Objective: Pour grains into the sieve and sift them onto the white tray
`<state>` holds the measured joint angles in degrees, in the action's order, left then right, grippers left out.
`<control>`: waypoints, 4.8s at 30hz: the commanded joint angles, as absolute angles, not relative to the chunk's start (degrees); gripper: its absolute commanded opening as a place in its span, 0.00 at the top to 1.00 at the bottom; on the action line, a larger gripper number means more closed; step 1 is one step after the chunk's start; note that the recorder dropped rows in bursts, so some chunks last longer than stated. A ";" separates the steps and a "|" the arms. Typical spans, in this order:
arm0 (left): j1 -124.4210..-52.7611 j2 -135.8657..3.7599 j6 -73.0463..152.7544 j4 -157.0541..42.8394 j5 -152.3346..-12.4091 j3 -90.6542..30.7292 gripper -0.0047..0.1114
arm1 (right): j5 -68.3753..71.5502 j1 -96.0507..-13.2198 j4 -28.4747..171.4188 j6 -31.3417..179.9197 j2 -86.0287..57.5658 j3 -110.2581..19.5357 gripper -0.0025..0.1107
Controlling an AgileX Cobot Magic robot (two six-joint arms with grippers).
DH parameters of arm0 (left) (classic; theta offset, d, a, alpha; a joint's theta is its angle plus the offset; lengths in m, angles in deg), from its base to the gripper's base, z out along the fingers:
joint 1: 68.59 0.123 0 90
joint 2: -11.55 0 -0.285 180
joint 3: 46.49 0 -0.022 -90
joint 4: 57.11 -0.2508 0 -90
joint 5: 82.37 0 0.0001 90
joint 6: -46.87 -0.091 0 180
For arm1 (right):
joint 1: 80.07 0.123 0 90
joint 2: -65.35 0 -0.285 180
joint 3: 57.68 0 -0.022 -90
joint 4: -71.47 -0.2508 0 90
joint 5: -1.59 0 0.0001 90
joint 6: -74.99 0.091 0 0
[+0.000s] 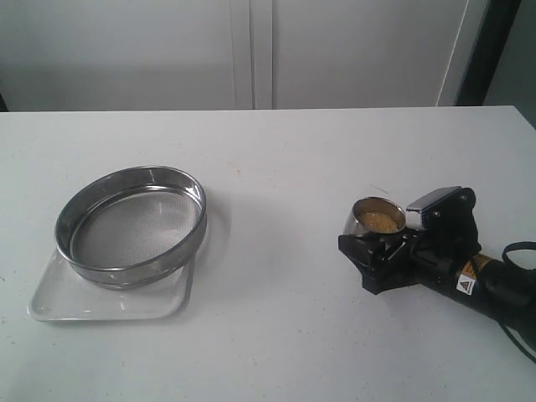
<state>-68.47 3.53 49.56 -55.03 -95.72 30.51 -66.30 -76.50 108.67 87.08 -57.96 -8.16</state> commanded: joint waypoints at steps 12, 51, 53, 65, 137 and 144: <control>-68.44 3.76 49.55 -54.59 -95.68 30.73 0.96 | -68.38 -76.49 109.01 87.39 -57.14 -8.42 0.98; -68.44 3.76 49.55 -54.59 -95.68 30.73 0.96 | -68.38 -76.49 108.77 87.39 -56.96 -8.50 0.98; -68.44 3.76 49.55 -54.59 -95.68 30.73 0.96 | -68.38 -76.49 108.77 87.39 -56.32 -8.50 0.98; -68.44 3.76 49.55 -54.59 -95.68 30.73 0.96 | -63.18 -75.01 111.36 93.58 -47.88 -11.26 0.98; -68.44 3.76 49.55 -54.59 -95.68 30.73 0.96 | -8.63 -40.12 123.92 118.80 -48.59 -53.26 0.98; -68.44 3.76 49.55 -54.59 -95.68 30.73 0.96 | -1.59 -36.95 125.75 118.54 -56.11 -62.30 0.98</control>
